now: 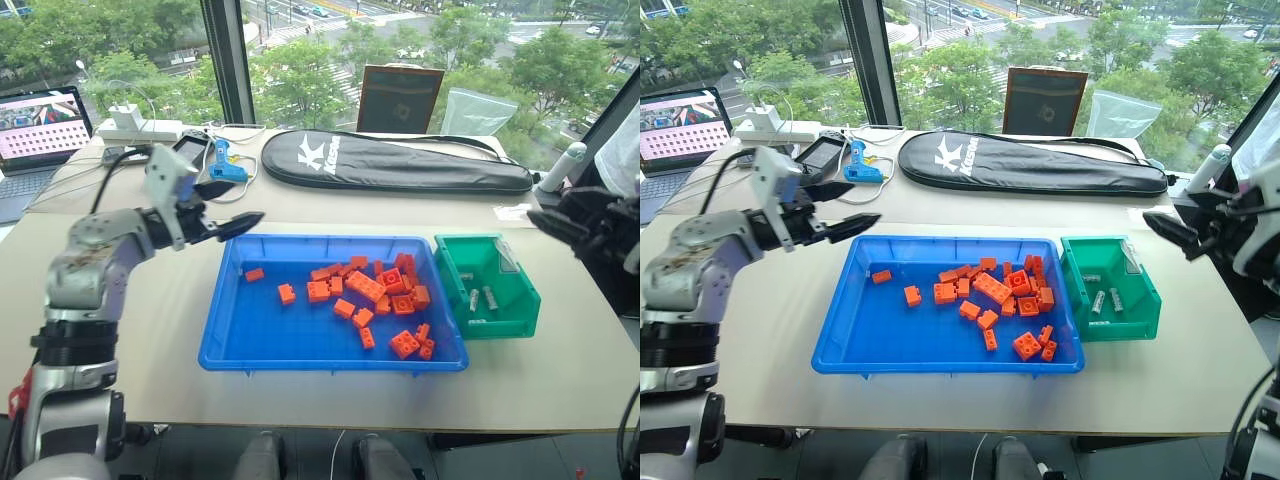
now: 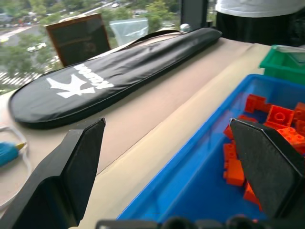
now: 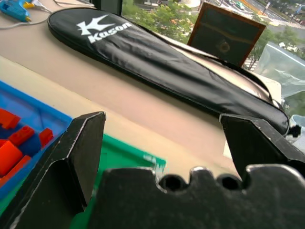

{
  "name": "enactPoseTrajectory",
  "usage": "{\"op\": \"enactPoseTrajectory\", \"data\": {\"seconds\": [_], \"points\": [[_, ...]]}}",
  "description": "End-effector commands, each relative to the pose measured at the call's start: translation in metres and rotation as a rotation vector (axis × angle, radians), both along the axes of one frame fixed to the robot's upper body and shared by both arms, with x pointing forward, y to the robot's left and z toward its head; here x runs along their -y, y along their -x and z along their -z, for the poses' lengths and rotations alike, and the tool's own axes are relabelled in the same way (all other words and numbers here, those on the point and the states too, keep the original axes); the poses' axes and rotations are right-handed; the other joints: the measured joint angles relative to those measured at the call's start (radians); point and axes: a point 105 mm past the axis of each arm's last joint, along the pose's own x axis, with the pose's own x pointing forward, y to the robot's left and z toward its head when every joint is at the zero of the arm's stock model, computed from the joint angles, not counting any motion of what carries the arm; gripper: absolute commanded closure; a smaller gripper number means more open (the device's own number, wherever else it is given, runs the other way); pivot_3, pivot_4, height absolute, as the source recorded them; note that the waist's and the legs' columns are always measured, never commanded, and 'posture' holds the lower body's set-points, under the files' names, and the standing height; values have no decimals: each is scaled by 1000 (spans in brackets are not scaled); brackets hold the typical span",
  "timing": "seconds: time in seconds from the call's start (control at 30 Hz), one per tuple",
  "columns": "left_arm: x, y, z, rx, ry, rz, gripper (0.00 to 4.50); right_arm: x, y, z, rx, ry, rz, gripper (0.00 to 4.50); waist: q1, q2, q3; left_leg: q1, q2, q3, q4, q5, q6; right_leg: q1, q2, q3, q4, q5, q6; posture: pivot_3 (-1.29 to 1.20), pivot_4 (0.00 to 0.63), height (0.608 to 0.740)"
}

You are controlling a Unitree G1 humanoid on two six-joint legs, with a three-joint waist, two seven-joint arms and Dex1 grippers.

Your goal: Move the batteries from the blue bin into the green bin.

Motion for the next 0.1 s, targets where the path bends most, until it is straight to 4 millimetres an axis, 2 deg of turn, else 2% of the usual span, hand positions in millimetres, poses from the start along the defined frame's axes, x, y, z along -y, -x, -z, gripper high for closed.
{"op": "enactPoseTrajectory", "data": {"seconds": [0.03, 0.1], "points": [[-9, 11, 8, 1, -17, -28, 0, 2, 2, -5, 97, -49, 29, 32, -4, 0, 0, 1, 0, 0, 0, 0, 0, 0, 0, 0, 0, 0, 0, 0, 150, 733], [-15, 12, 14, -42, -5, -32, 0, 3, 1, 3, 92, -47, 53, 32, -4, 0, 0, 1, 1, 0, 0, 0, 0, 0, 1, 0, 1, 0, 0, 0, 150, 733]]}}
